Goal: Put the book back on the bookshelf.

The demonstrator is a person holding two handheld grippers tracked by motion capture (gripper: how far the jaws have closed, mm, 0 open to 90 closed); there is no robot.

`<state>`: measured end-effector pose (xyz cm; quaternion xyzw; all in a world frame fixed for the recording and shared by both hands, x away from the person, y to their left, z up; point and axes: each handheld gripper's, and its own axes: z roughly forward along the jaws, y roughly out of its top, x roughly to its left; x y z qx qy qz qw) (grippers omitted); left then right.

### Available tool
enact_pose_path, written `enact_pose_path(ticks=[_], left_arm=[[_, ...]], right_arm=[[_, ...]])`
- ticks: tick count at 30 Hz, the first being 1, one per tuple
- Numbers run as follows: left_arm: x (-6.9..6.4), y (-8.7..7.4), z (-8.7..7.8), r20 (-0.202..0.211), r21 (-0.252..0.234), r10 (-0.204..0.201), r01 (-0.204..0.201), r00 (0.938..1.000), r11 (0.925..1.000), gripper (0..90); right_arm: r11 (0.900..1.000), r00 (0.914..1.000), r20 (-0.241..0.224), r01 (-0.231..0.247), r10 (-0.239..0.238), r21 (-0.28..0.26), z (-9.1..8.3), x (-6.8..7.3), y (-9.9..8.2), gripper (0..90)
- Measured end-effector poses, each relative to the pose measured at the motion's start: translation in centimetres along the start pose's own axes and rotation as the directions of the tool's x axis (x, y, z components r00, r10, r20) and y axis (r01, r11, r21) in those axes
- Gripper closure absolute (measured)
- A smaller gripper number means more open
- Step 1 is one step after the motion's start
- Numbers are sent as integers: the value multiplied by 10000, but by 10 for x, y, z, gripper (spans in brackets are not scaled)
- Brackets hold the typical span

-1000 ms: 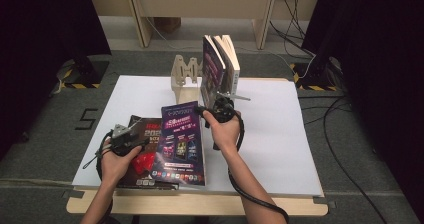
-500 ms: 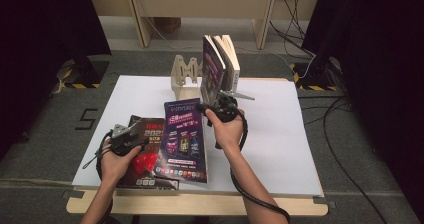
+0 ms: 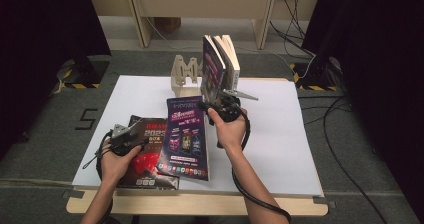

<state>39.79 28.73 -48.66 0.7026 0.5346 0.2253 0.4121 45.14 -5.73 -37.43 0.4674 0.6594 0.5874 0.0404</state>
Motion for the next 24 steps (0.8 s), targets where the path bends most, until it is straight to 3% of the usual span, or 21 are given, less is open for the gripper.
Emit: enact_pose_path(ticks=[24], left_arm=[[1, 0, 0, -19, -7, -72, 72, 10000, 10000, 469]], right_arm=[[9972, 9997, 23, 262, -261, -699, -15, 3, 7, 837]])
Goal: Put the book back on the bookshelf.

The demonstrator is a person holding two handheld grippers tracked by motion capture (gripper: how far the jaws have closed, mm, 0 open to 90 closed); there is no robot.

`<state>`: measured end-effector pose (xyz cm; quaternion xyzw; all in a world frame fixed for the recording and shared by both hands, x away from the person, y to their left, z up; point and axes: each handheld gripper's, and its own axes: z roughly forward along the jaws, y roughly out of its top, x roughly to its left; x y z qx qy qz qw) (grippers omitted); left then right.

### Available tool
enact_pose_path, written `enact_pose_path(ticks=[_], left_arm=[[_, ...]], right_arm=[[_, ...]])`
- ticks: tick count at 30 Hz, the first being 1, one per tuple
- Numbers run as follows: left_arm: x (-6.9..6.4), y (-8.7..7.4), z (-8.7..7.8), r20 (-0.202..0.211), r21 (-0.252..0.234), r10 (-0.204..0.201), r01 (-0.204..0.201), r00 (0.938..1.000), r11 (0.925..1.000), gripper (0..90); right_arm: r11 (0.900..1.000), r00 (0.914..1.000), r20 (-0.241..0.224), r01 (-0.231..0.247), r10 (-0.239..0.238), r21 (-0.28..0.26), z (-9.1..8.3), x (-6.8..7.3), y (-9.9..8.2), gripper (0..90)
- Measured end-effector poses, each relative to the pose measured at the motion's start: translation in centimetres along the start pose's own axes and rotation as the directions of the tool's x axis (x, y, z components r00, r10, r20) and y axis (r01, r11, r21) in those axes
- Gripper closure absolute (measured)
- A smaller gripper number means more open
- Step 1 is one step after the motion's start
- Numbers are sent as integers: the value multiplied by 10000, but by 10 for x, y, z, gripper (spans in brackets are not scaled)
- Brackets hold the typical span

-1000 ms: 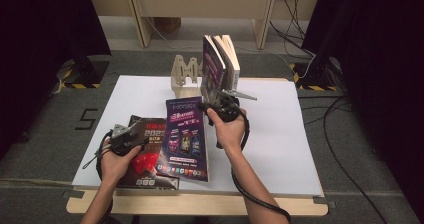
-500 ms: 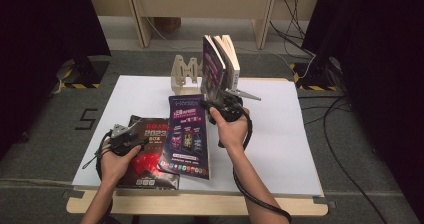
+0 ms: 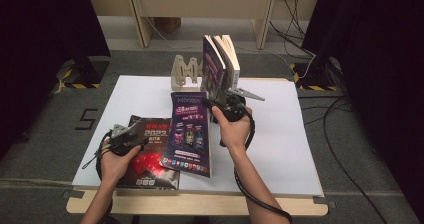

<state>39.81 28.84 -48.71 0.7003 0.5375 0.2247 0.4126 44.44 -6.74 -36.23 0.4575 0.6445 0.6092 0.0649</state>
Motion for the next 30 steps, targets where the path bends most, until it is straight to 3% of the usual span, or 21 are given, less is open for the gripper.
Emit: enact_pose_path(ticks=[16, 22, 30], left_arm=[[0, -1, 1, -7, 8, -23, 23, 10000, 10000, 469], [0, 0, 0, -21, 0, 8, -8, 10000, 10000, 469], [0, 0, 0, -11, -12, -19, 19, 10000, 10000, 468]], right_arm=[[9988, 9999, 12, 108, -108, -471, -12, 2, 7, 837], [9963, 9989, 156, 450, -440, -728, -17, 4, 10, 838], [9940, 9988, 141, 484, -473, -984, -21, 6, 14, 837]])
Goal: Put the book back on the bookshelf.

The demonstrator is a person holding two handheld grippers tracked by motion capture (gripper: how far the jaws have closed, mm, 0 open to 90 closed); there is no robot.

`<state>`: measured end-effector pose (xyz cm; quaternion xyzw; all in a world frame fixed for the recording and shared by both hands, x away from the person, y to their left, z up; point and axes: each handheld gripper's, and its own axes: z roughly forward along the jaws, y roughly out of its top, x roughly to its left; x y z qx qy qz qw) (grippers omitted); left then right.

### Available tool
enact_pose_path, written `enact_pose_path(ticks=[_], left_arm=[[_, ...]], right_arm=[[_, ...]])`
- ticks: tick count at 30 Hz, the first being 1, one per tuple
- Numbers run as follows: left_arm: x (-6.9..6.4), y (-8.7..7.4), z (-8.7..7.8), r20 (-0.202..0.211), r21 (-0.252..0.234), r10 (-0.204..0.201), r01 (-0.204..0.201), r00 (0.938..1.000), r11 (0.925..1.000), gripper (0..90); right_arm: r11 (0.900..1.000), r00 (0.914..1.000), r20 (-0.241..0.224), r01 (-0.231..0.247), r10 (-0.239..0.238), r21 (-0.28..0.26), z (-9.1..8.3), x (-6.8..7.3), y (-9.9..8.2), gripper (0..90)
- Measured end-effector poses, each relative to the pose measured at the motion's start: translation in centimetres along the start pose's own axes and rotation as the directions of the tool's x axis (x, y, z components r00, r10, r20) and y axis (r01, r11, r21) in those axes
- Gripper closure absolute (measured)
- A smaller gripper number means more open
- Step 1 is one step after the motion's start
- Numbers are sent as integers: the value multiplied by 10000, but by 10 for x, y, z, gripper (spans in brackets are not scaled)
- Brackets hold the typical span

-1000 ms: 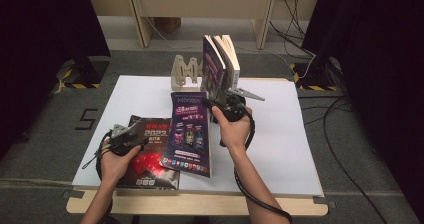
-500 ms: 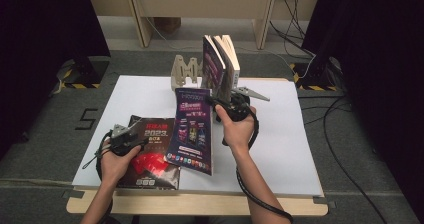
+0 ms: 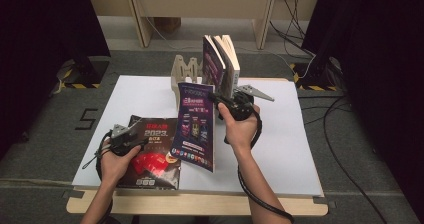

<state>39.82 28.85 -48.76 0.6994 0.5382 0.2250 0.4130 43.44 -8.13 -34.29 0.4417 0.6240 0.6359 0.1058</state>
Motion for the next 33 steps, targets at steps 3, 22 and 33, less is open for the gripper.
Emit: enact_pose_path(ticks=[3, 22, 33], left_arm=[[0, 0, 0, 6, 7, 11, -11, 10000, 10000, 468], [0, 0, 0, 19, 45, 21, -21, 10000, 10000, 468], [0, 0, 1, 22, 47, 8, -8, 10000, 10000, 468]], right_arm=[[10000, 10000, -3, -13, 13, -87, -2, 1, 2, 838], [9960, 9996, 87, 280, -273, -845, -11, 3, 13, 837], [9928, 9991, 189, 395, -376, -1127, -14, 6, 18, 838]])
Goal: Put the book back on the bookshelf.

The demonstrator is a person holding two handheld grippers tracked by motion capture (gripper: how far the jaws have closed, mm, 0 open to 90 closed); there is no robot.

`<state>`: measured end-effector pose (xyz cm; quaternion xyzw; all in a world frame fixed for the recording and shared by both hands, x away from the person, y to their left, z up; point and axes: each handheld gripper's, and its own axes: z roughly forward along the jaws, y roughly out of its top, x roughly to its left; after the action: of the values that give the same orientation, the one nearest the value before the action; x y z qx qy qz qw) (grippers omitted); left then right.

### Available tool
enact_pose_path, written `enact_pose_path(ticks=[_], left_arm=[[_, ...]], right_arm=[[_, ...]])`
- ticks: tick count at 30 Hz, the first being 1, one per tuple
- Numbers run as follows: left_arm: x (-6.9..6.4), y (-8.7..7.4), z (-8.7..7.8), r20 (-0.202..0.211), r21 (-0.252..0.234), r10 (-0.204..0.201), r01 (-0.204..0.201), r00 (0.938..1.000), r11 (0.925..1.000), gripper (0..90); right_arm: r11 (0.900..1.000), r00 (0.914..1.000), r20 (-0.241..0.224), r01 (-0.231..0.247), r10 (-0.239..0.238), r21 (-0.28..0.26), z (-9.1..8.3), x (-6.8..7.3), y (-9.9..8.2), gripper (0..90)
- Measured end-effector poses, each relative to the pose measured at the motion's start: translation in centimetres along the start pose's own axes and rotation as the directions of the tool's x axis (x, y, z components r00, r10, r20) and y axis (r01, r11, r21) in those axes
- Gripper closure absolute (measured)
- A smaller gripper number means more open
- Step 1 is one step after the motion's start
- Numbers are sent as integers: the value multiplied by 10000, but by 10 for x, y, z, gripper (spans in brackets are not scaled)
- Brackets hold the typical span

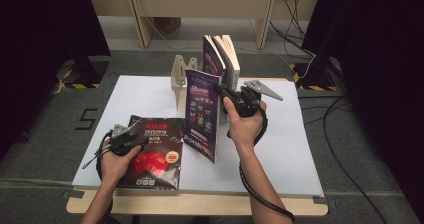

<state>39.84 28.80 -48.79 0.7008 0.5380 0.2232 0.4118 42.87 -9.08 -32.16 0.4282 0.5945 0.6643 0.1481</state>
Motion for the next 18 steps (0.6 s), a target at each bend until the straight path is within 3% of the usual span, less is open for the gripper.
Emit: enact_pose_path(ticks=[10, 18], left_arm=[[0, 0, 0, 18, -17, -1, 1, 10000, 10000, 468], [0, 0, 0, 12, -12, 9, -9, 10000, 10000, 468]], right_arm=[[9998, 10000, 24, 2, -2, -203, -2, 1, 4, 838], [9986, 9995, 194, 270, -261, -465, -3, 2, 10, 838]])
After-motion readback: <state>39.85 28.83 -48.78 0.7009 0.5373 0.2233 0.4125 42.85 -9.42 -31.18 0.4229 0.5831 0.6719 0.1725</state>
